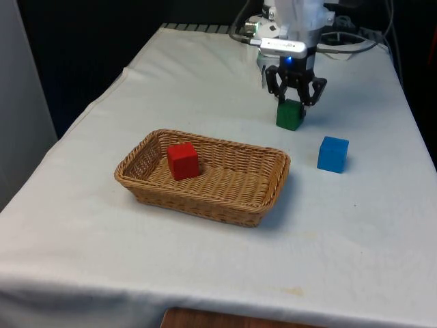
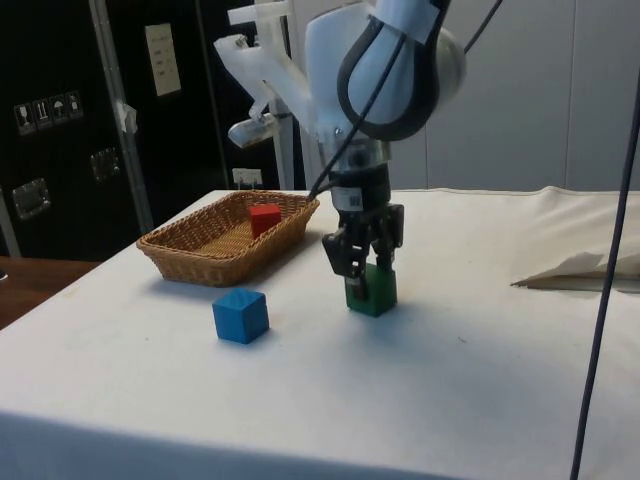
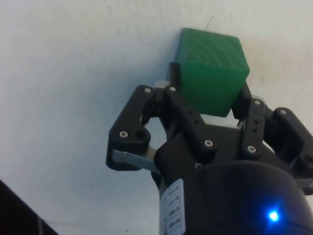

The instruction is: Pick up exactly two blocks and place them into the basket.

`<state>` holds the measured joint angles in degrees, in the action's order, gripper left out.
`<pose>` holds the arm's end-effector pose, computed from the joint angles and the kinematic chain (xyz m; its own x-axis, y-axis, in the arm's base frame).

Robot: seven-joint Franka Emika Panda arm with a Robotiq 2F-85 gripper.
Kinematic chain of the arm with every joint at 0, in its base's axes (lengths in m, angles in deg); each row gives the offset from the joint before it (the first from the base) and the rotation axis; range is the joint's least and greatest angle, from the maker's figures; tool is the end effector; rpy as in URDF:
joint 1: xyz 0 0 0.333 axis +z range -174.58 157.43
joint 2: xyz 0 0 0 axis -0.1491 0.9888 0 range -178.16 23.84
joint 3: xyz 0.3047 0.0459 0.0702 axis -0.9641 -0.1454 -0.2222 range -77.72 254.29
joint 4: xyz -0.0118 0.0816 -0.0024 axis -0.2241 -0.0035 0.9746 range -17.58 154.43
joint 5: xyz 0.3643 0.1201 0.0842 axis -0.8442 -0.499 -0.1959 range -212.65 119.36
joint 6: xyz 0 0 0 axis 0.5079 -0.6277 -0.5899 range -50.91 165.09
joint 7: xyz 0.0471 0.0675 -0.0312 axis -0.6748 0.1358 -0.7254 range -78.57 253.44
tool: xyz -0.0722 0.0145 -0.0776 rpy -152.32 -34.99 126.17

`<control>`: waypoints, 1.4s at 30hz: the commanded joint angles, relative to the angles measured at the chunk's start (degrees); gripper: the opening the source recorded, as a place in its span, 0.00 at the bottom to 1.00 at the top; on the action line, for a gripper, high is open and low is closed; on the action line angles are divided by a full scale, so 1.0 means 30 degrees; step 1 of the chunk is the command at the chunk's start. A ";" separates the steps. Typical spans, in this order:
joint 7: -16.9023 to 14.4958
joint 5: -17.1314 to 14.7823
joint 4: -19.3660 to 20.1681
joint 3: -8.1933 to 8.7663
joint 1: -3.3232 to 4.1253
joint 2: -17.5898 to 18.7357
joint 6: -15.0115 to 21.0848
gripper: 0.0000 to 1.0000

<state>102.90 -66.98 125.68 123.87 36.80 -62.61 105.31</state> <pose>0.4368 0.0476 0.1854 0.9144 -0.4032 -0.0366 -0.4025 -0.9151 0.0256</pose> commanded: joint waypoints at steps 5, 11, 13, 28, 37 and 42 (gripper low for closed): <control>0.0592 0.0573 -0.0019 0.0592 0.0153 -0.0707 -0.0535 0.00; 0.0993 0.0859 -0.0076 0.0821 0.0115 -0.1299 -0.0821 0.00; 0.1108 0.0917 -0.0134 0.0936 0.0095 -0.1547 -0.0974 0.00; 0.1222 0.1012 -0.0630 0.1184 -0.0038 -0.2502 -0.1623 0.00; 0.1108 0.1050 -0.1413 0.1222 -0.0172 -0.2807 -0.2273 0.00; 0.0917 0.1108 -0.2158 0.1299 -0.0267 -0.2903 -0.2998 0.00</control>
<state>104.57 -65.21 119.03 127.36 35.89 -70.68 96.94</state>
